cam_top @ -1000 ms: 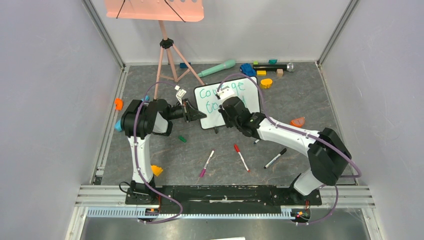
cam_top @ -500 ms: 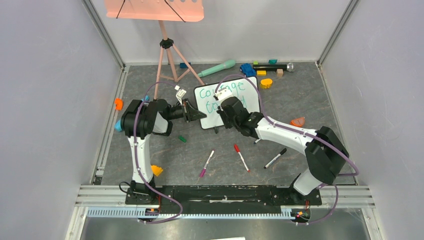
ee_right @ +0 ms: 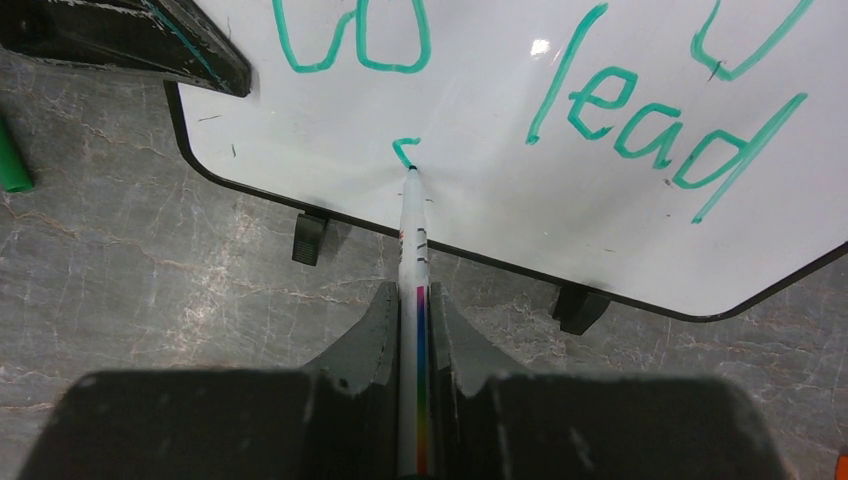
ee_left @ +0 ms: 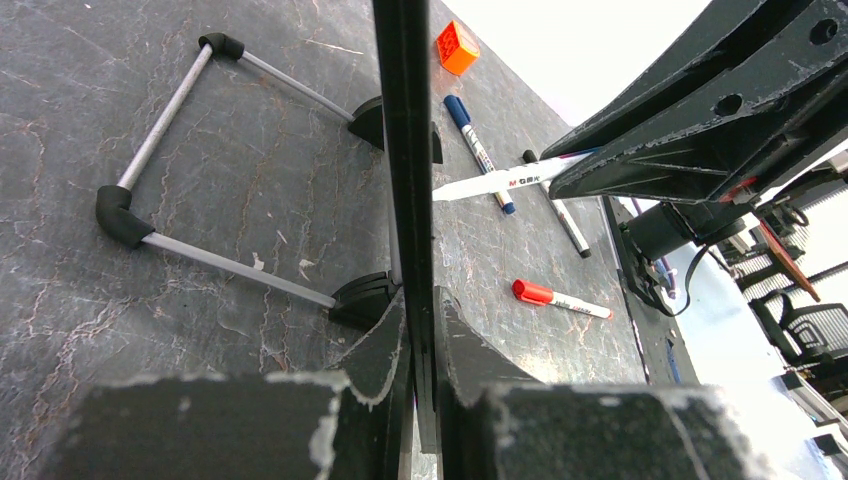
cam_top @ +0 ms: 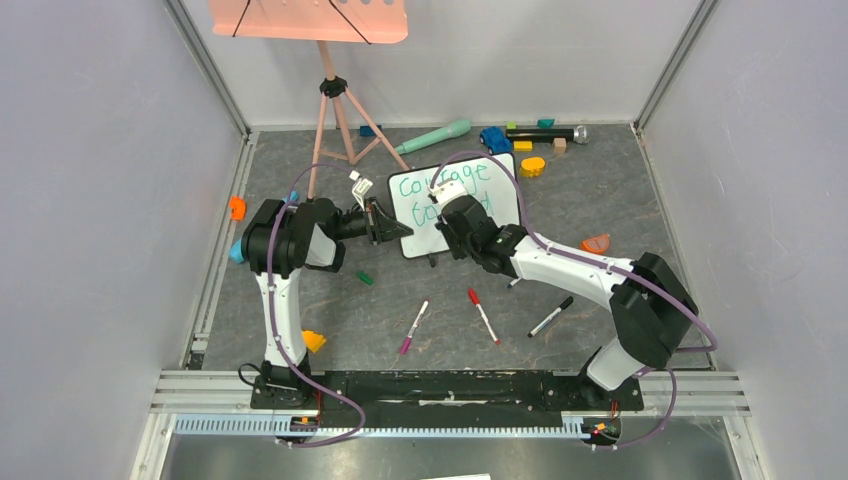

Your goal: Write a sentence on the whiteboard

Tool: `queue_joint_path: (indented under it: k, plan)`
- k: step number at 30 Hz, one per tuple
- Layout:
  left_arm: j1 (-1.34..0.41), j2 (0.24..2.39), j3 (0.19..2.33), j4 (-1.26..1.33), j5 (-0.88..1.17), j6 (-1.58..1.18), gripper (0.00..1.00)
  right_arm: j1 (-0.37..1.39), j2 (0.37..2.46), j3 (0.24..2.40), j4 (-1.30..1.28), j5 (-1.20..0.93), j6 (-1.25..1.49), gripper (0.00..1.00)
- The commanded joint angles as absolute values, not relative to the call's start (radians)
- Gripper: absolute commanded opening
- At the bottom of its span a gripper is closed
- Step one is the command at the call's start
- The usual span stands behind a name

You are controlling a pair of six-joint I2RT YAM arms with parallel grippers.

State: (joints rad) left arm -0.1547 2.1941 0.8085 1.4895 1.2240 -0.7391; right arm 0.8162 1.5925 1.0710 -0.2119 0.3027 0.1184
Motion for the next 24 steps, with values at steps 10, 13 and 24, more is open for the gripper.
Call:
queue_joint_path:
  k: [10,13,24]
  plan:
    - [-0.164,2.19,0.802,1.557,1.246,-0.643,0.02,0.795,1.6,1.117,-0.234,0.406,0.13,0.0]
    - [-0.164,2.189,0.803,1.557,1.246,-0.642,0.02,0.794,1.61,1.133,-0.233,0.402,0.13,0.0]
    - [-0.165,2.187,0.806,1.557,1.249,-0.641,0.02,0.793,1.631,1.183,-0.215,0.38,0.117,0.0]
